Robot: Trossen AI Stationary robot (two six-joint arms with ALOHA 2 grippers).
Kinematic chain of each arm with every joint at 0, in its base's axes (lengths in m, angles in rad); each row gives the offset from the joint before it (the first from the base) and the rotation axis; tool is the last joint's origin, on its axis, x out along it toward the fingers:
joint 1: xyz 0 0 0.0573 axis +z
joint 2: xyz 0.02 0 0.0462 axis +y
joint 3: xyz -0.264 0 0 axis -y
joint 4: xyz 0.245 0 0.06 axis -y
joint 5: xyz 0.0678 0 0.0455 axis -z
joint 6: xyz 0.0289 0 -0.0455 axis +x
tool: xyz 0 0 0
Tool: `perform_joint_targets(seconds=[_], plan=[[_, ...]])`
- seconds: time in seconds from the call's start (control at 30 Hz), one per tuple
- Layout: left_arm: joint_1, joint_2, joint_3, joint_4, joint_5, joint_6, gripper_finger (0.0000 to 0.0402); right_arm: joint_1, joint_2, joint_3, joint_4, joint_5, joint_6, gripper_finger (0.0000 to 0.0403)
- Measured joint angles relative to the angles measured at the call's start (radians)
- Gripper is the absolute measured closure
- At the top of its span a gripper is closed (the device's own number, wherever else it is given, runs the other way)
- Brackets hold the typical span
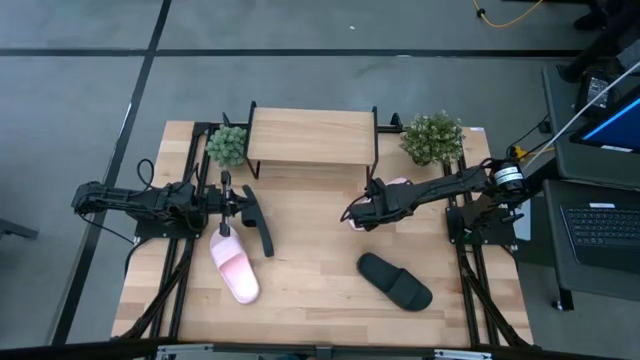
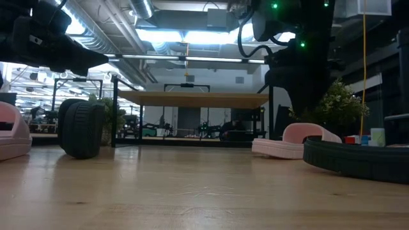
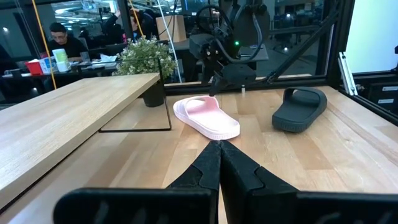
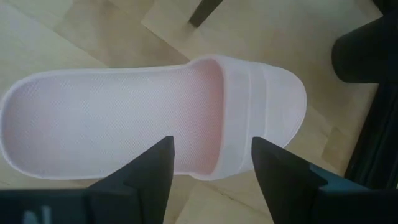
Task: Pick and place slides into the shelf
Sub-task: Put the right pink slipper on the shelf
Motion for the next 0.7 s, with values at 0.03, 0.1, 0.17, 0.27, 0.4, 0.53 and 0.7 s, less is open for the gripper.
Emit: perform_joint_targets(seconds=[0.03, 0.1, 0.17, 0.27, 0.4, 0.53, 0.7], plan=[[0.0, 0.0, 0.0, 0.0, 0.0, 0.0, 0.0401, 0.0, 0.0, -0.014, 0.006, 0.0, 0.0, 0.0187], [0.0, 0.0, 0.0, 0.0, 0.0, 0.0, 0.0401, 0.0, 0.0, -0.044, 0.024, 0.0, -0.002, 0.0187], [0.0, 0.0, 0.0, 0.0, 0.0, 0.0, 0.0401, 0.0, 0.0, -0.072, 0.03, -0.001, 0.001, 0.0187], [0.0, 0.0, 0.0, 0.0, 0.0, 0.0, 0.0401, 0.0, 0.0, -0.094, 0.033, -0.001, 0.003, 0.0187], [0.0, 0.0, 0.0, 0.0, -0.003, 0.0, 0.0401, 0.0, 0.0, -0.101, 0.04, -0.001, 0.003, 0.0187], [0.0, 0.0, 0.0, 0.0, -0.003, 0.0, 0.0401, -0.001, 0.0, -0.101, 0.052, 0.005, 0.004, 0.0187], [0.0, 0.0, 0.0, 0.0, -0.003, 0.0, 0.0401, -0.03, 0.0, -0.101, 0.056, 0.008, 0.032, 0.0187]])
